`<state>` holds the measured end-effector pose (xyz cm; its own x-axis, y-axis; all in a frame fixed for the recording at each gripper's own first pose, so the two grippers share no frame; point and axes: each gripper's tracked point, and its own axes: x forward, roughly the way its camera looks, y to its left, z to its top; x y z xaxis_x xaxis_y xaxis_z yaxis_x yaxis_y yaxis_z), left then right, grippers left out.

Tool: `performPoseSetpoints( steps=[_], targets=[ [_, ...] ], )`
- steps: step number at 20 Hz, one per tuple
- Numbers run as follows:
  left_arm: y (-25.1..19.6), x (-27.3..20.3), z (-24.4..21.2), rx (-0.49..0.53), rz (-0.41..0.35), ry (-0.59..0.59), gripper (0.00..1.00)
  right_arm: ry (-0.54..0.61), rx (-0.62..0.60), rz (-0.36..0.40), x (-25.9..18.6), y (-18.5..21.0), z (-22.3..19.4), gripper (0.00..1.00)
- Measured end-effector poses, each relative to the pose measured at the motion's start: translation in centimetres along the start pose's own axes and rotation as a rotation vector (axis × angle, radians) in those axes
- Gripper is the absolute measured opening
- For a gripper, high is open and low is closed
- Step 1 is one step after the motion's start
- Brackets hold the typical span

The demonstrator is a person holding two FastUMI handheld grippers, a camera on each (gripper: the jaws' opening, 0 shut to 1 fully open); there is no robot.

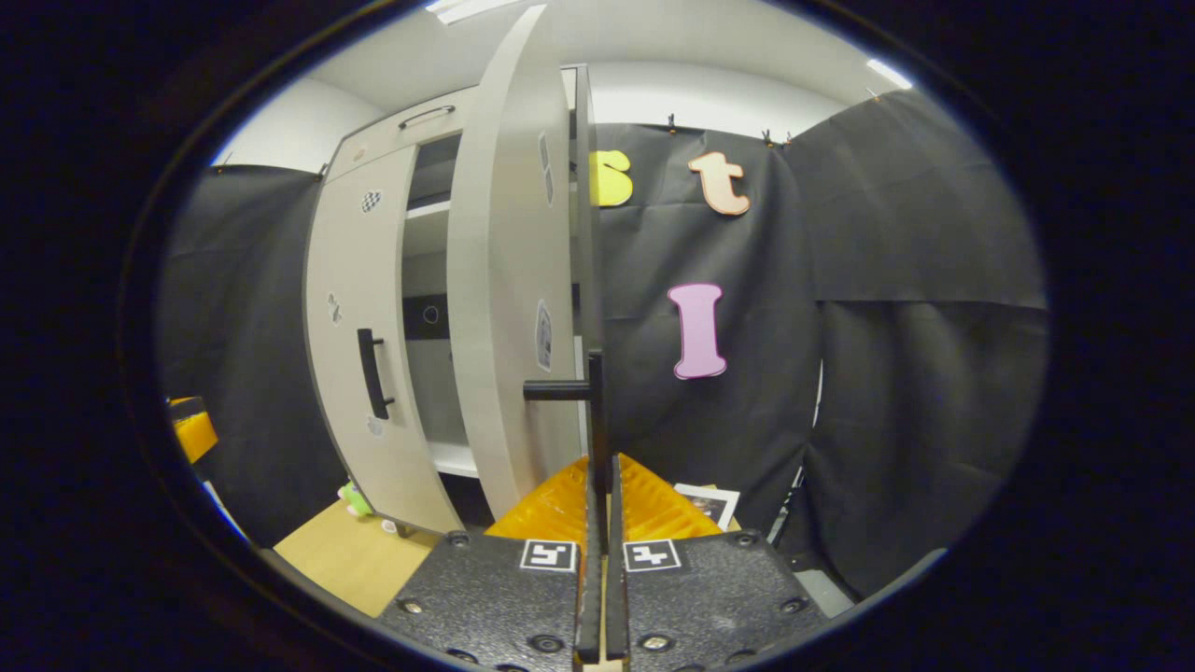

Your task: Open the right door of the double-door shoe cabinet with the right hand, and open the left door with the left hand.

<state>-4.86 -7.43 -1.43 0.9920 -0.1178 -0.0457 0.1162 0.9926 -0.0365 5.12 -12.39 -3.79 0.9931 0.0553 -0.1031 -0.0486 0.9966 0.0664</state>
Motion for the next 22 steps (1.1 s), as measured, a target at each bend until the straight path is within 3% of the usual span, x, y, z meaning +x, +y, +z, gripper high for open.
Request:
performPoseSetpoints(
  steps=[3,7,10,11,15,22],
  targets=[
    [1.1,0.8,-0.2,0.008,0.005,-0.001,0.97,0.005,-0.017,-0.017,-1.6,-0.2,0.2,0.1],
    [2.5,2.3,-0.5,0.015,0.014,-0.003,0.97,-0.022,0.008,-0.067,-5.0,-0.6,1.3,0.33],
    [3.1,3.9,-0.8,0.013,0.019,0.003,0.97,-0.028,0.041,-0.07,-7.4,0.8,1.1,0.77],
    [3.3,4.5,-0.9,0.014,0.017,0.005,0.97,-0.021,0.045,-0.082,-8.1,1.1,0.7,0.88],
    [3.5,6.6,-2.4,0.011,0.023,0.02,0.97,-0.03,0.079,-0.13,-9.8,3.6,-1.3,0.92],
    [3.1,11.0,-3.9,-0.002,0.004,0.04,0.97,0.017,0.065,-0.067,-9.5,9.4,-4.3,0.92]
  ],
)
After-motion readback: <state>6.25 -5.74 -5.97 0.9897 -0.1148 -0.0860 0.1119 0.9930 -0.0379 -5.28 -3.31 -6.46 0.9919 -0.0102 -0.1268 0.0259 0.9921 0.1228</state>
